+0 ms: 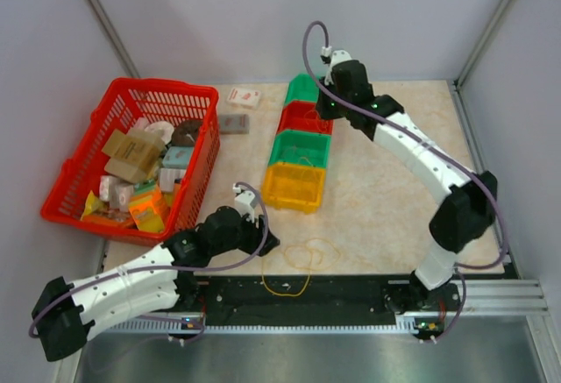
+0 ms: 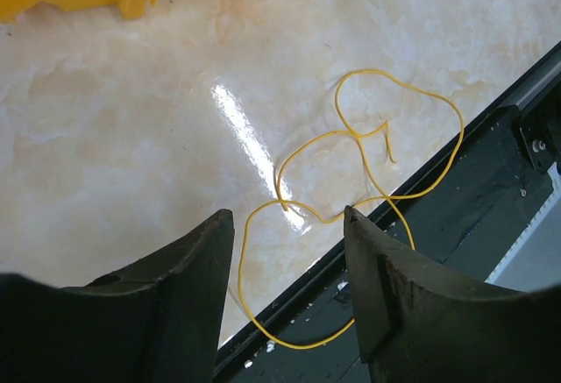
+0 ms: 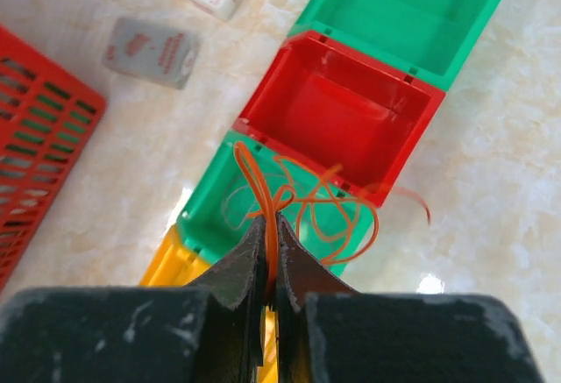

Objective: Untangle the cables

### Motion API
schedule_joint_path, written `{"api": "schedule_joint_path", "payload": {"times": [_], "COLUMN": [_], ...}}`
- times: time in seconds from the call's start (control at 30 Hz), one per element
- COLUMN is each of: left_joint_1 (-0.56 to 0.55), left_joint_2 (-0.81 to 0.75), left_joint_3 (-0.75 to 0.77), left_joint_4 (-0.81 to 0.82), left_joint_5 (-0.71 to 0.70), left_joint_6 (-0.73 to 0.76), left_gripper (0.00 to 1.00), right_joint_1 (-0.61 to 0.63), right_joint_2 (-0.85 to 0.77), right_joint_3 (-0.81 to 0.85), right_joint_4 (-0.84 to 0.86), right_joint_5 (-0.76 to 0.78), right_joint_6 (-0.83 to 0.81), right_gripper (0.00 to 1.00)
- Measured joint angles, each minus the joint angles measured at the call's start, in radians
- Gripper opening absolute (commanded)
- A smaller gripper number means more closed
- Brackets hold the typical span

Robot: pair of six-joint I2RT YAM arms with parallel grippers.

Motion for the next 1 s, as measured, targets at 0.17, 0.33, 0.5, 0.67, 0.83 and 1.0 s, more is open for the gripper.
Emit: {"api": "schedule_joint_path", "payload": {"times": [0.17, 0.33, 0.5, 0.67, 0.83, 1.0], "left_joint_1": [0.002, 0.003, 0.008, 0.01, 0.012, 0.013], "left_joint_2": [-0.049, -0.109, -0.122, -0.122, -0.127, -0.156], "left_joint_3": [0.004, 0.028, 0.049, 0.05, 0.05, 0.05], "left_joint_4": [-0.008, -0.024, -0.044, -0.06, -0.071, -0.076], "left_joint_5": [0.009, 0.005, 0.0, -0.003, -0.003, -0.006], "left_joint_6": [0.011, 0.031, 0.051, 0.055, 0.053, 0.046], "left_gripper": [0.57, 0.58, 0.58, 0.59, 0.6, 0.6], "right_joint_1": [-0.025, -0.029, -0.029, -0.029, -0.029, -0.02], "right_joint_2": [0.227, 0.371, 0.466, 0.547, 0.553, 0.444], "right_joint_3": [0.134, 0.234, 0.306, 0.402, 0.421, 0.305], "right_joint_4": [0.014, 0.01, -0.004, -0.092, -0.154, -0.201], "right_joint_5": [0.008, 0.017, 0.025, 0.039, 0.051, 0.057], "right_joint_6": [-0.031, -0.05, -0.056, -0.069, -0.074, -0.075], "right_gripper": [0.0, 0.0, 0.16, 0.51, 0.62, 0.64]}}
